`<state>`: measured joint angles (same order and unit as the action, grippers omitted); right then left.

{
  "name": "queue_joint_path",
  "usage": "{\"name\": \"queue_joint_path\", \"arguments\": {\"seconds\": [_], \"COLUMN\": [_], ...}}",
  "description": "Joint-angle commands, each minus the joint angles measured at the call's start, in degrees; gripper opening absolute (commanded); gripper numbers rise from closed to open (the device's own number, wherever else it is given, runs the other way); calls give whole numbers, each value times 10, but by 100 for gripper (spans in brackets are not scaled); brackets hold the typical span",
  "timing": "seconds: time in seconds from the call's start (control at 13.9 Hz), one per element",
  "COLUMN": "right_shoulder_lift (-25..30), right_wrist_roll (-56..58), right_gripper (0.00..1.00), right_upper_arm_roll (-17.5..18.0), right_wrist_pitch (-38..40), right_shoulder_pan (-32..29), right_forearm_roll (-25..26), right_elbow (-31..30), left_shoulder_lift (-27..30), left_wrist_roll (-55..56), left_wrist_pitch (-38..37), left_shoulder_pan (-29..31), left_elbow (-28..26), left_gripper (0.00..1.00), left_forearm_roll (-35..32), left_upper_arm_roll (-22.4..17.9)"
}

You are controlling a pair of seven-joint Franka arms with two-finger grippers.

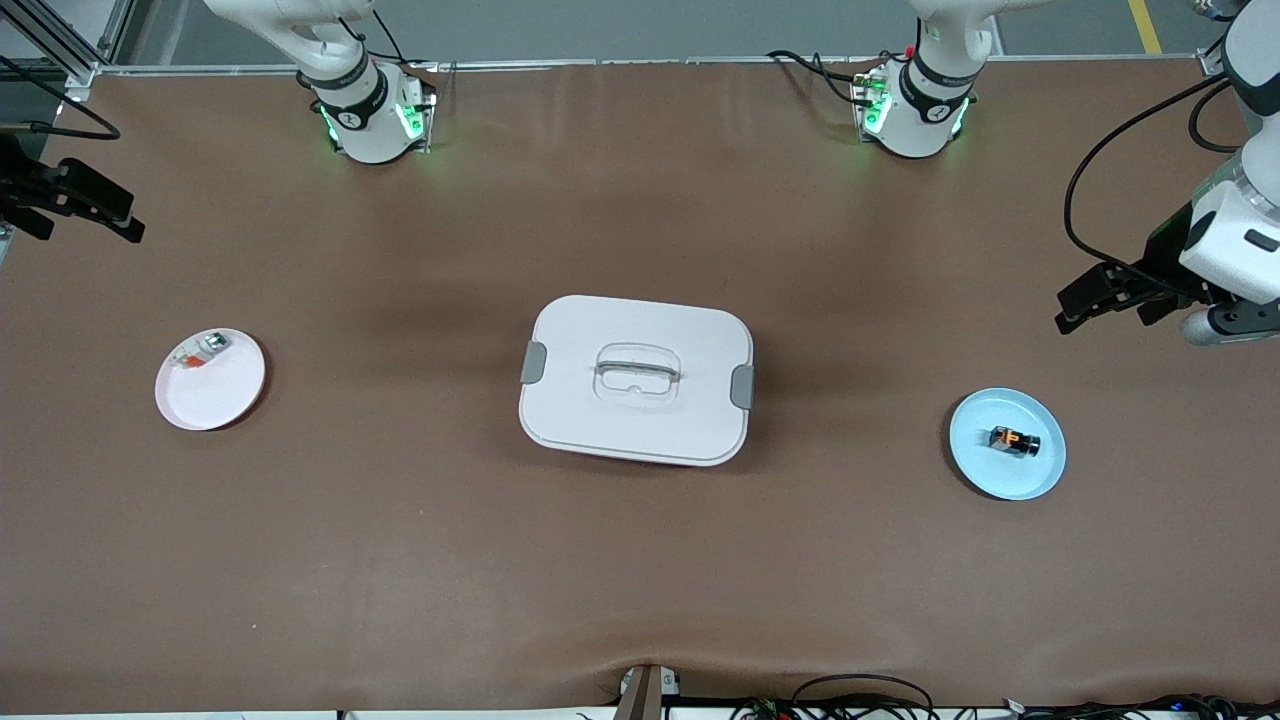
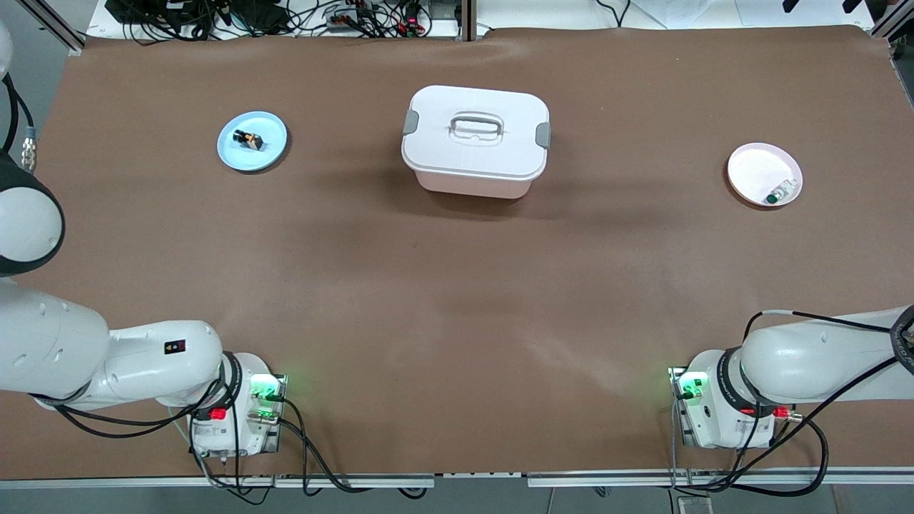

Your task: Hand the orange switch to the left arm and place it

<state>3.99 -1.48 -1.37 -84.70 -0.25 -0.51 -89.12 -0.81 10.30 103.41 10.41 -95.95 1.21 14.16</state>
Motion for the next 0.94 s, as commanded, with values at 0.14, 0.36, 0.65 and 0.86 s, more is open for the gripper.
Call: {"name": "queue_joint_path", "arguments": {"seconds": [0.14, 0.36, 0.65, 0.86], "right_shoulder_lift": [9, 9, 9, 9], "right_wrist_roll": [8, 8, 8, 8], "right_gripper": [100, 100, 100, 100], "right_upper_arm_roll": [0, 0, 0, 0], "right_wrist_pitch": [-11, -13, -17, -16], "right_shoulder_pan": [-2, -1, -2, -4], "right_forearm_roll": [-3, -3, -3, -3], "right_elbow": [-11, -10, -9, -9], "left_shoulder_lift": [-3, -4, -4, -4], "left_wrist_roll": [-2, -2, -1, -2], "left_wrist_pitch": [-7, -7, -7, -7], "left_shoulder_pan": [1, 6, 3, 3], "left_elbow": [16, 16, 17, 18], "left_gripper": [100, 100, 100, 100], "left_forearm_roll": [4, 4, 4, 3], "left_upper_arm_roll": [5, 3, 5, 5]}}
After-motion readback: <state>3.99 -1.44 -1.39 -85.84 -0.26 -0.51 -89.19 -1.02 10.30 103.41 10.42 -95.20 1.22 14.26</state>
